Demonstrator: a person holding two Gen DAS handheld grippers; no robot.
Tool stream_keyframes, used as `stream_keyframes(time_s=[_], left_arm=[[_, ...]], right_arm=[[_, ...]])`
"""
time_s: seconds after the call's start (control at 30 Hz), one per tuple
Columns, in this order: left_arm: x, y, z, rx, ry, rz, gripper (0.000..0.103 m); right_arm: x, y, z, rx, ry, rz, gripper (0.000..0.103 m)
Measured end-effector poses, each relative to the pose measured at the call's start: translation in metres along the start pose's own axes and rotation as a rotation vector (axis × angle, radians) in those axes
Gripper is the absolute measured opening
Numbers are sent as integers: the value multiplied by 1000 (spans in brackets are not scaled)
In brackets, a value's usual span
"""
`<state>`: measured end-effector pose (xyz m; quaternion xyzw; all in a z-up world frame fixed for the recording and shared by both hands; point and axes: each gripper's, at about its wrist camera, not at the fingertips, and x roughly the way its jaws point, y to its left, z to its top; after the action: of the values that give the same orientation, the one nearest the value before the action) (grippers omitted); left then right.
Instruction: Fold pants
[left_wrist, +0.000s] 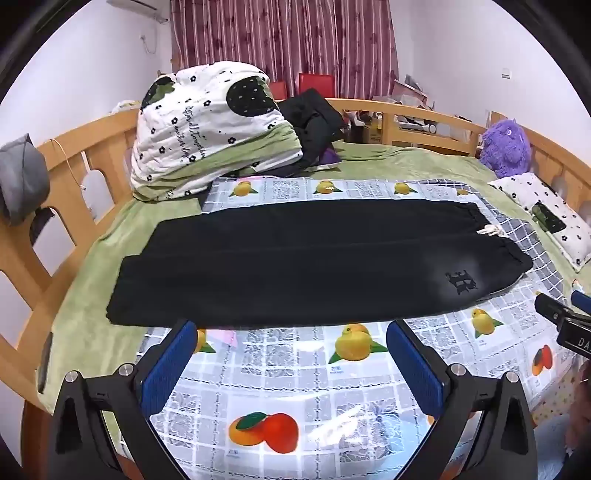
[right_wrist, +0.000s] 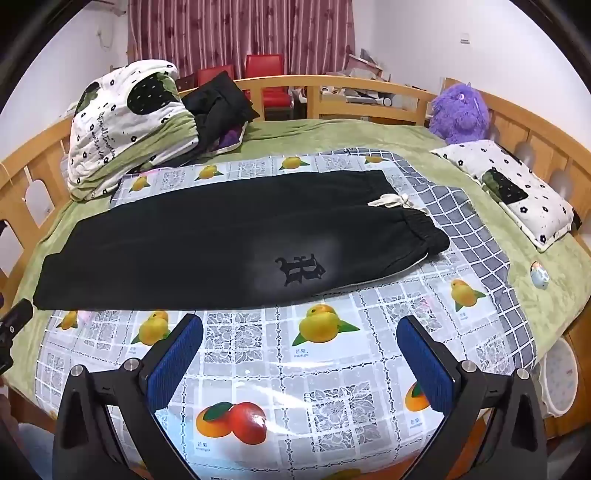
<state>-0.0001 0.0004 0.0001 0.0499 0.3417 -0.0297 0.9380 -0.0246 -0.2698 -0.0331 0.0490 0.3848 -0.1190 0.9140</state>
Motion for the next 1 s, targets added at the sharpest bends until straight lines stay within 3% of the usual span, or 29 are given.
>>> stream_keyframes(time_s=[0.23, 1.0], left_arm=[[6, 2, 0, -55, 37, -26, 103], [14, 5, -5, -75, 72, -40, 103]], right_arm=[[3, -3, 0, 29, 6, 36, 103], [2, 1, -1, 21, 6, 41, 103]])
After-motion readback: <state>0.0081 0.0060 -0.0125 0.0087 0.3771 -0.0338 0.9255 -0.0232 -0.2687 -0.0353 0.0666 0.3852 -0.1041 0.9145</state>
